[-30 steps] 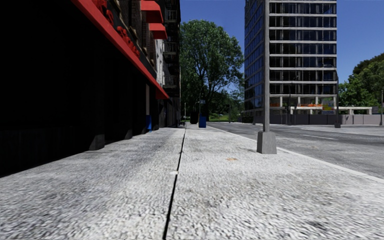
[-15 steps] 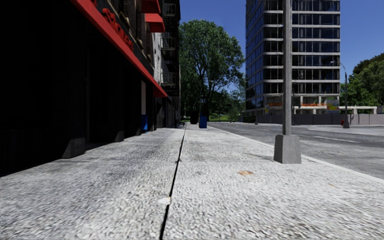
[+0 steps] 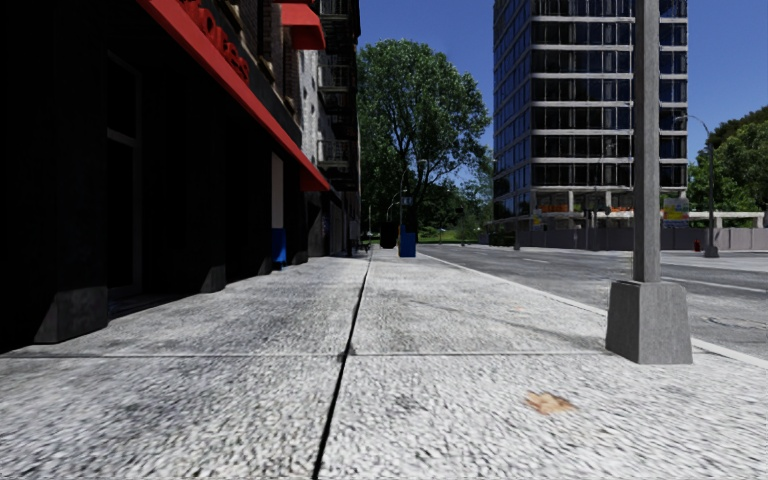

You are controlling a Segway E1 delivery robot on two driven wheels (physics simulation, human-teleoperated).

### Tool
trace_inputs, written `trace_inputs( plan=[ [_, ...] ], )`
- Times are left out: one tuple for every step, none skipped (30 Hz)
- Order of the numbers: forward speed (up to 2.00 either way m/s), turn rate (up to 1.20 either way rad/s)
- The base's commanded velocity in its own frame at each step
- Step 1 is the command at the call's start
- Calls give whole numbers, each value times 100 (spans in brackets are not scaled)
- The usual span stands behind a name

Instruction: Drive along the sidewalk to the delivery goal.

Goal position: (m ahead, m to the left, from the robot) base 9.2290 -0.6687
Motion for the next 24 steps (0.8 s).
trace_inputs(
  plan=[
    [200, 0],
    [200, 0],
    [200, 0],
    [200, 0],
    [200, 0],
    [200, 0],
    [200, 0],
    [200, 0],
    [200, 0],
    [200, 0],
    [200, 0],
    [200, 0],
    [200, 0],
    [200, 0],
    [200, 0],
    [200, 0],
    [200, 0],
    [200, 0],
    [200, 0],
    [200, 0],
    [200, 0],
    [200, 0],
    [200, 0],
    [200, 0]
  ],
)
